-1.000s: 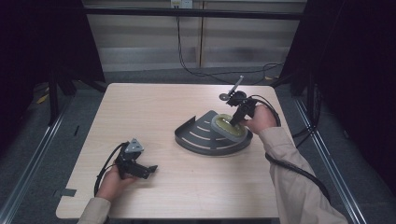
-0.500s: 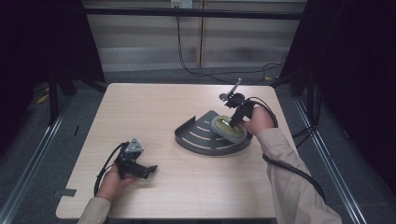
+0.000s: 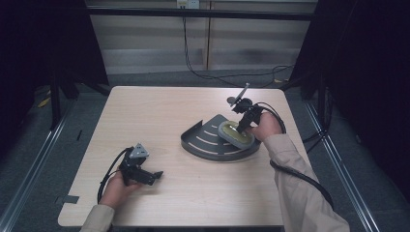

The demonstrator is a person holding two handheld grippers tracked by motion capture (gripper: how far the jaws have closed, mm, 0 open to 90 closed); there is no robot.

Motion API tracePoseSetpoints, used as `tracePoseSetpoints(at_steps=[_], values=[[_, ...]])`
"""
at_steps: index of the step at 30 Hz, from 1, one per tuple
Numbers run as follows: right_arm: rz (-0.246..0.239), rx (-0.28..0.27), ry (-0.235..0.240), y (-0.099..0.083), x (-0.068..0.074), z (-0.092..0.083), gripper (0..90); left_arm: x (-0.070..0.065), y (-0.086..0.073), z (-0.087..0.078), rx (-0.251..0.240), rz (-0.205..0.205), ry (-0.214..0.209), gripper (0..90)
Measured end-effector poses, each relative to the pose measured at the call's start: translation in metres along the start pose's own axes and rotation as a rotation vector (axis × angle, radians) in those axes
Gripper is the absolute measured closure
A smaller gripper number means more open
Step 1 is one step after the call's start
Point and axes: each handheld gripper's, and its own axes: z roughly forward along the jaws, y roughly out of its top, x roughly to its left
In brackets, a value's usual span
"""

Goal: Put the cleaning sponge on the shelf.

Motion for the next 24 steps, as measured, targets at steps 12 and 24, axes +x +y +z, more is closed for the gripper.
tracePoseSetpoints(at_steps=[12,24], values=[[0.004,0.004,-0.005,-0.0055,-0.0033,0.0035,71.1,0.0000,0.0000,0.0000,0.000,0.000,0.000,0.0],[-0.007,0.018,-0.008,-0.0088,-0.0033,0.0083,71.0,0.0000,0.0000,0.0001,-0.001,0.000,0.000,0.0]])
